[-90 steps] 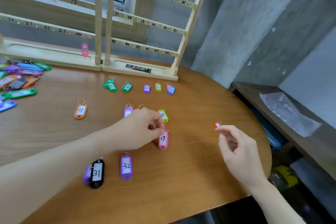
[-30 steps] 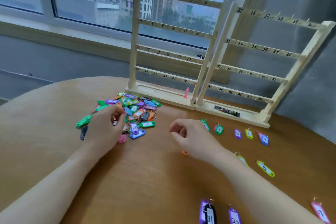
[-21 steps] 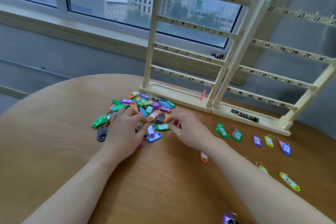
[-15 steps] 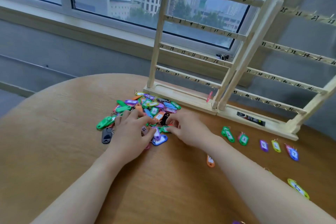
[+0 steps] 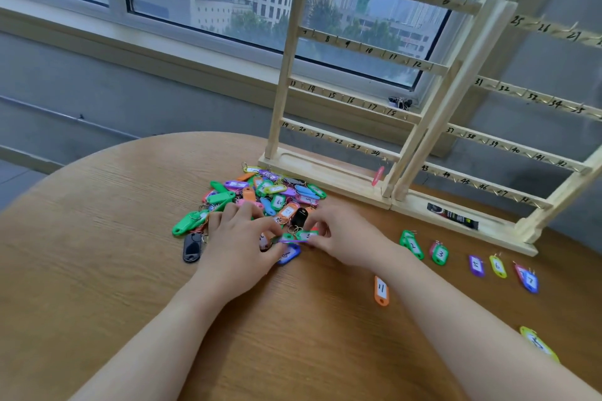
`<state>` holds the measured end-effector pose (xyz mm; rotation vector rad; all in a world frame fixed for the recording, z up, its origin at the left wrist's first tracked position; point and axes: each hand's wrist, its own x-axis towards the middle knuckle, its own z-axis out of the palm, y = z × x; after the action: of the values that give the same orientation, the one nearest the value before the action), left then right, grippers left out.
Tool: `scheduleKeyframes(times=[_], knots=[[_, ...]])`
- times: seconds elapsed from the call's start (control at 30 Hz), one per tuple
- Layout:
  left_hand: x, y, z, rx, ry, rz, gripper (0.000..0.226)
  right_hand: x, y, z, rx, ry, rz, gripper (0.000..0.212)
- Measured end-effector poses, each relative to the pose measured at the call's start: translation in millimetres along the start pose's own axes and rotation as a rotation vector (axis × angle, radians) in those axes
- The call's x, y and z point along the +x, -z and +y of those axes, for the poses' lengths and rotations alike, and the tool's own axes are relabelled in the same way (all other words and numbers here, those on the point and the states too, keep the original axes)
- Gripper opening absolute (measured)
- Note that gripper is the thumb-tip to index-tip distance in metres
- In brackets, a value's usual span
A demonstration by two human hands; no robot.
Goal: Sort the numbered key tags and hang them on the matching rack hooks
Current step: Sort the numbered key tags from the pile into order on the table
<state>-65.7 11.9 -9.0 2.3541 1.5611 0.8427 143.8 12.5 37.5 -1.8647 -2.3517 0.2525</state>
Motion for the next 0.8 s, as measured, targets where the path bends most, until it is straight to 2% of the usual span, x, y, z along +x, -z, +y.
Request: scheduleKeyframes(times=[0.13, 0.33, 0.47, 0.63, 0.8], knots=[[1, 1, 0, -0.047, 0.003, 0.028, 0.01, -2, 0, 2, 0.05, -0.007, 0.023, 0.015], [2, 2, 1, -0.108, -0.014, 0.079, 0.011, -13, 8, 6, 0.14, -0.016, 0.064, 0.011], [-1, 4, 2, -0.265, 0.019, 0.109, 0.012, -26, 18, 8, 0.244, -0.057, 0.087, 0.009], [-7, 6, 7, -0.372, 0.019, 0.099, 0.017, -45, 31, 14, 0.444, -0.165, 0.039, 0.013], [-11, 10, 14, -0.532, -0.055, 0.003, 0.019, -64, 38, 23, 0.632, -0.291, 0.029, 0.009]])
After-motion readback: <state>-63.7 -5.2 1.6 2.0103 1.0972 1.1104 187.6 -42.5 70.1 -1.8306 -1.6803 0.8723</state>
